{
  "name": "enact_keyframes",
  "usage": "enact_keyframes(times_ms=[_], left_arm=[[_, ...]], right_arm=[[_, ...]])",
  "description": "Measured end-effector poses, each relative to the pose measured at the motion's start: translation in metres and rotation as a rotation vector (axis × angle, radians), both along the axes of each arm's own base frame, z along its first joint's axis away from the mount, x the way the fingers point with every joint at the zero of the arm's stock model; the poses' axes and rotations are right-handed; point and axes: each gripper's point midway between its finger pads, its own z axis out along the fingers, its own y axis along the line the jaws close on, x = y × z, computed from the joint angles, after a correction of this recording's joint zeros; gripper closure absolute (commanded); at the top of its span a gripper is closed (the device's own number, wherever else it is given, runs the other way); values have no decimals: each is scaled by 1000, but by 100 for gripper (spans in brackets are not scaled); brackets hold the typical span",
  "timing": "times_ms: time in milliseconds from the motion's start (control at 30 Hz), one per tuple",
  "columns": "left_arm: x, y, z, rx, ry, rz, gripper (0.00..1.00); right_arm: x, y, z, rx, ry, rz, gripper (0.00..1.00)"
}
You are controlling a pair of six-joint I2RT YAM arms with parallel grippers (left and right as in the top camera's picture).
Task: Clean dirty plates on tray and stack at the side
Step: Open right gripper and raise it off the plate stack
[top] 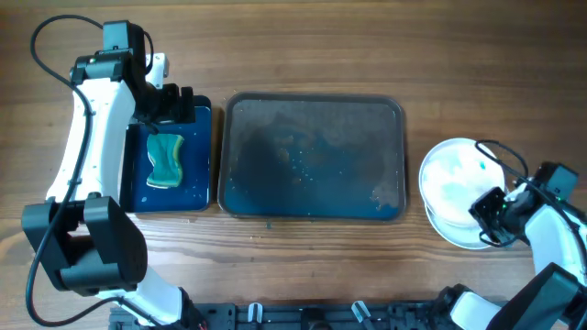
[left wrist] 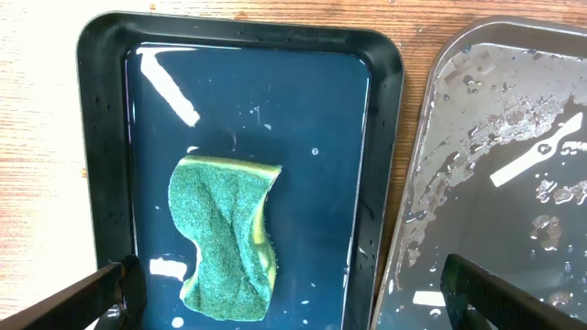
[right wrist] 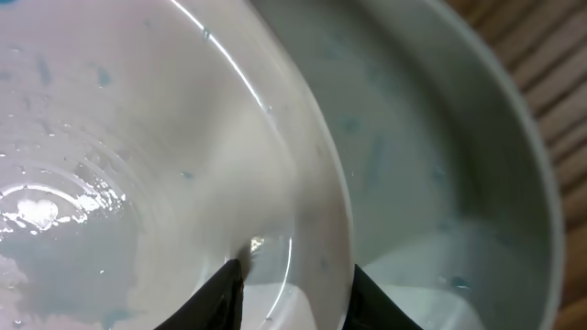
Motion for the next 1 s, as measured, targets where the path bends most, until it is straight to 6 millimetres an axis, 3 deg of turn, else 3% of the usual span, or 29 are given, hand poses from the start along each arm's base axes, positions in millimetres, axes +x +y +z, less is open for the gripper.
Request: enact_keyframes(times_ms=[200,333,500,633,667,800,1000], left_arm=[[0,0,0,0,0,0,0],[0,0,0,0,0,0,0],[0,0,0,0,0,0,0],[0,0,0,0,0,0,0],[0,0,0,0,0,0,0],[0,0,0,0,0,0,0],[0,0,0,0,0,0,0]], right_arm=[[-13,5,2,13,83,-31,67],[-12,-6,19,-22,119,-59,75],[-24,-9,35,-34,198,-73,75],[-17,-19,59,-61,194,-85,68],[-13,-22,66,-73,179,-91,62],[-5,-27,79,-96,139,-96,52],[-2,-26,79,-87,123,-91,54]])
